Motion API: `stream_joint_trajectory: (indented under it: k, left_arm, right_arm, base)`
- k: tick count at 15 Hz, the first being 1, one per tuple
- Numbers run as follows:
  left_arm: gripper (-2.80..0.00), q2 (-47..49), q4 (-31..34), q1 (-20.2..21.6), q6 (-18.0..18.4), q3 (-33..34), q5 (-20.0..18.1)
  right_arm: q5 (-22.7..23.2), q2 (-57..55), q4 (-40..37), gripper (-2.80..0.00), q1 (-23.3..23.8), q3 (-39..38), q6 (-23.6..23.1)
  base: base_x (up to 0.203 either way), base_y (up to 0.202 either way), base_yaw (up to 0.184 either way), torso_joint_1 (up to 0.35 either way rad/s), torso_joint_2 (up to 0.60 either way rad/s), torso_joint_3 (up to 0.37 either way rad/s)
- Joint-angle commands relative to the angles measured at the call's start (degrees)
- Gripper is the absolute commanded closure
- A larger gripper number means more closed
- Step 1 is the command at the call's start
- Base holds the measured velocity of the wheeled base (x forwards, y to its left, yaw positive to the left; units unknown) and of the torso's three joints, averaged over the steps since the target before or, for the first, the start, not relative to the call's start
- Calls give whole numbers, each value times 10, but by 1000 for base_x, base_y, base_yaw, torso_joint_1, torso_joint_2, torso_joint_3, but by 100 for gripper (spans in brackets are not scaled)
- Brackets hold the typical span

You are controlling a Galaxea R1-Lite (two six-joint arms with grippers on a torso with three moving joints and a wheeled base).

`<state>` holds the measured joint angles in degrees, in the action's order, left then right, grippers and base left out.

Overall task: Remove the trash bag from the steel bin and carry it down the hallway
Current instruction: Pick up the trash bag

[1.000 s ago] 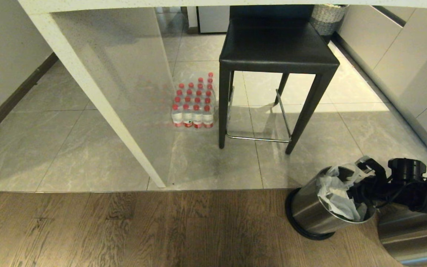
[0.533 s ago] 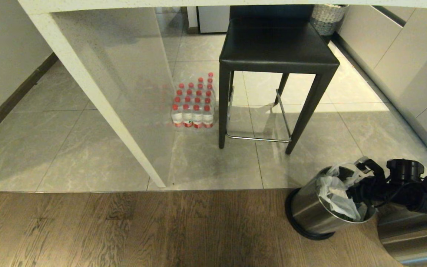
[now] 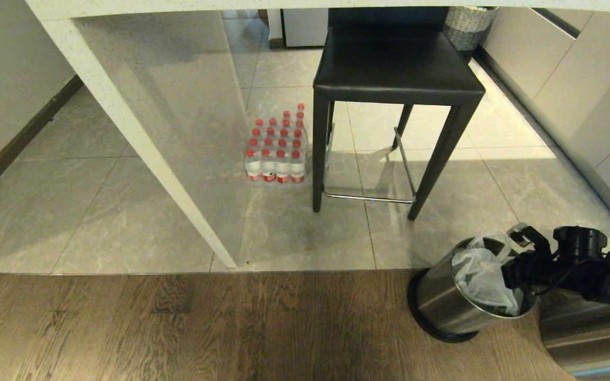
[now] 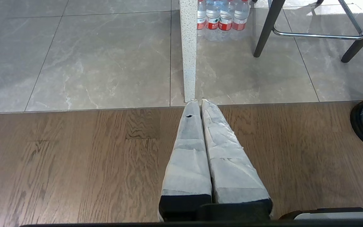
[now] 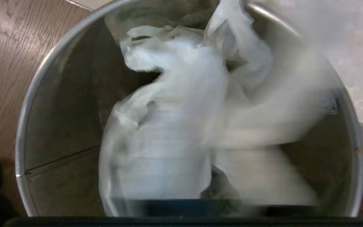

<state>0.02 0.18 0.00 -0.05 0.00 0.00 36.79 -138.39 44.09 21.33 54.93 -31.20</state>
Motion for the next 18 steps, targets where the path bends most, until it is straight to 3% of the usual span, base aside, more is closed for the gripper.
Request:
stream_joint_trajectory:
  k: [1,7,9,13,16,18]
  left_arm:
    - [0,0,0,0,0,0,0]
    - [0,0,0,0,0,0,0]
    - [0,0,0,0,0,0,0]
    - [0,0,0,0,0,0,0]
    - [0,0,0,0,0,0,0]
    - [0,0,0,0,0,0,0]
  right_arm:
    - [2,6,4,0,1,-4,-2]
    - [1,57,-4,0,6,-32,37]
    - [0,107,-14,0,6,-45,79]
    - [-1,244,-36,0,5,-96,206]
    - [-2,365,-65,0,5,-160,247]
    - [-35,455,-87,0,12,-199,265]
  base:
    - [0,0,0,0,0,0]
    - [0,0,0,0,0,0]
    - [0,0,0,0,0,0]
    - [0,0,0,0,0,0]
    - [0,0,0,0,0,0]
    - [0,0,0,0,0,0]
